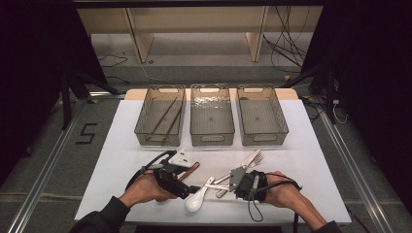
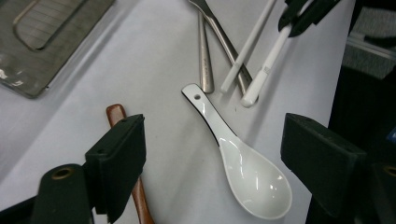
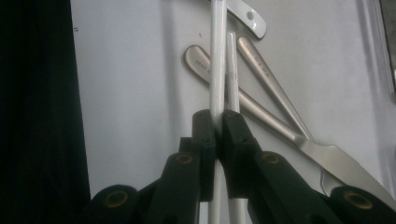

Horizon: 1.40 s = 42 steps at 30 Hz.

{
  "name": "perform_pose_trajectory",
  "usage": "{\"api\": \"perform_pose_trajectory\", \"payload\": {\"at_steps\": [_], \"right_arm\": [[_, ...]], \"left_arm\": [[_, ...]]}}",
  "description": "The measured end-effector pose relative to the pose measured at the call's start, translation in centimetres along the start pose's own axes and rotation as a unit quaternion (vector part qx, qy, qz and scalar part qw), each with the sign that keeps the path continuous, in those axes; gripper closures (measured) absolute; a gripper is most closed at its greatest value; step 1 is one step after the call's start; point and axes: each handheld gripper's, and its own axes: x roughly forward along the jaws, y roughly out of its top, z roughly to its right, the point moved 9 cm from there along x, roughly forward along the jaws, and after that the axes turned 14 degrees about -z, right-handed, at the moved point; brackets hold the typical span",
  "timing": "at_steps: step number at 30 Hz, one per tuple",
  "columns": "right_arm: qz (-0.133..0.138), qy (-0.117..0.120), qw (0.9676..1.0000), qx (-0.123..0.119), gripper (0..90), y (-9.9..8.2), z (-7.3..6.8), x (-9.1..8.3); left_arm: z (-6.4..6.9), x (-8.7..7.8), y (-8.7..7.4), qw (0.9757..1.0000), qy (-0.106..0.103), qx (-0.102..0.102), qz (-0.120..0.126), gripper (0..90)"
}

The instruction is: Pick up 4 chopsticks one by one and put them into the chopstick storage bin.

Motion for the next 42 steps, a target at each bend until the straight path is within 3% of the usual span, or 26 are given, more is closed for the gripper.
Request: {"api": "perform_pose_trajectory", "payload": {"at_steps": [11, 24, 42], "right_arm": [[0.007, -0.006, 0.9999, -0.013, 85.2, 1.0, -0.3, -0.4], [0.016, -0.012, 0.9993, -0.032, 85.2, 2.2, -0.5, -0.7], [0.025, -0.012, 0.9984, -0.050, 85.2, 3.2, -1.1, -0.9]], "left_arm": [[1.4, 0.9, 0.4, 0.9985, -0.014, 0.048, -0.024, 38.8], [2.4, 1.7, 0.7, 0.9956, -0.025, 0.081, -0.040, 54.9], [2.9, 1.9, 0.7, 0.9933, -0.040, 0.100, -0.044, 75.8]]}}
